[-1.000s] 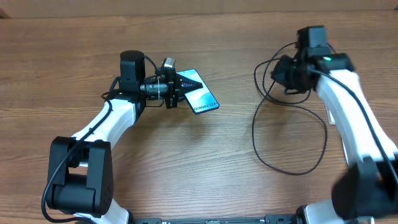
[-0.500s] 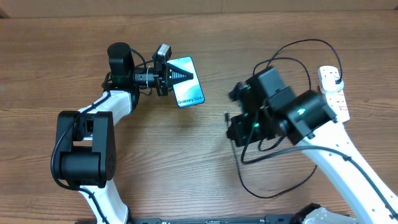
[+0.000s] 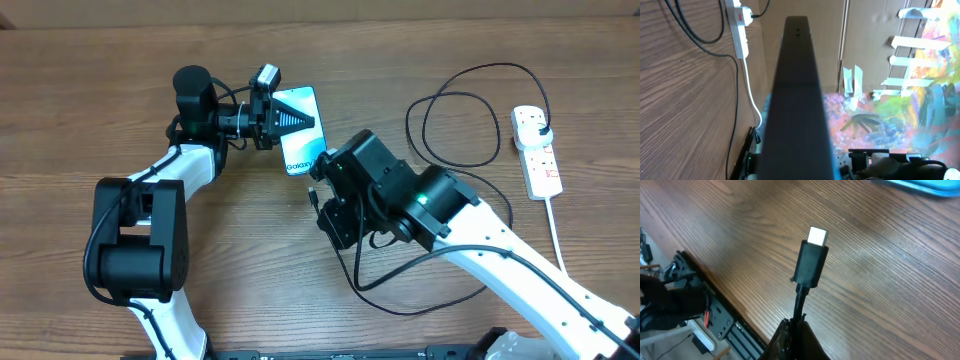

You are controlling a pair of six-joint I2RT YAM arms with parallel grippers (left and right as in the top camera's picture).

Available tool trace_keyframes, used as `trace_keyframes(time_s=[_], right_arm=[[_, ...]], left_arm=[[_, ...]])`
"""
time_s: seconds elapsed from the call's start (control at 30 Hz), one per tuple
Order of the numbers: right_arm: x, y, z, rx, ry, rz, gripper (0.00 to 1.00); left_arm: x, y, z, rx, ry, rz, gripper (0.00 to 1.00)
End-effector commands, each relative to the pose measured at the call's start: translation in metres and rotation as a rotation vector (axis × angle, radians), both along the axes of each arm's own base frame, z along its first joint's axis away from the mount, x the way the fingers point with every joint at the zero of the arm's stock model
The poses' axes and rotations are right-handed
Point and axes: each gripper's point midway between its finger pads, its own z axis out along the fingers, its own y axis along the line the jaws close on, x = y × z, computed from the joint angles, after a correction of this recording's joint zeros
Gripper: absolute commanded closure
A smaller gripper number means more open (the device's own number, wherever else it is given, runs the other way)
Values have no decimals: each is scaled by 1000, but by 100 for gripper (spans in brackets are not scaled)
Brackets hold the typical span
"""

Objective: Plug charger to phone and switch on socket
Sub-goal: 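Raise the USB-C plug to the phone's bottom port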

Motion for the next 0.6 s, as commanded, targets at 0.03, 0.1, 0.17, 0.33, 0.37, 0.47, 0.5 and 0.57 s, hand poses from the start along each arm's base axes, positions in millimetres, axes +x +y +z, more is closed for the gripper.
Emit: trace_keyframes(time_s=[0.03,0.1,0.17,0.33,0.37,0.47,0.5,0.57], right_arm=[[7,5,-5,-2,-12,-8,96],[13,4,-6,-12,-35,-29,96],[21,-1,-7,-42,-66,-68,96],[24,-3,-8,-54,-78,-76,96],[24,-3,-8,-54,-78,-76,96],[25,-3,-8,-54,-78,-77,96],[25,-3,-9,-55,-78,-77,96],[25,-3,-9,-55,-76,-82,96]], left_arm=[[-4,-8,8,-8,-51,-45,96],[-5,-9,8,-9,-68,-47,96],[-5,-9,8,-11,-87,-46,96],[-5,-9,8,-12,-93,-47,96],[-5,-9,8,-12,-93,-47,96],[-5,-9,8,-13,-104,-47,96],[-5,-9,8,-13,-108,-47,96],[-5,-9,8,-13,-108,-47,96]])
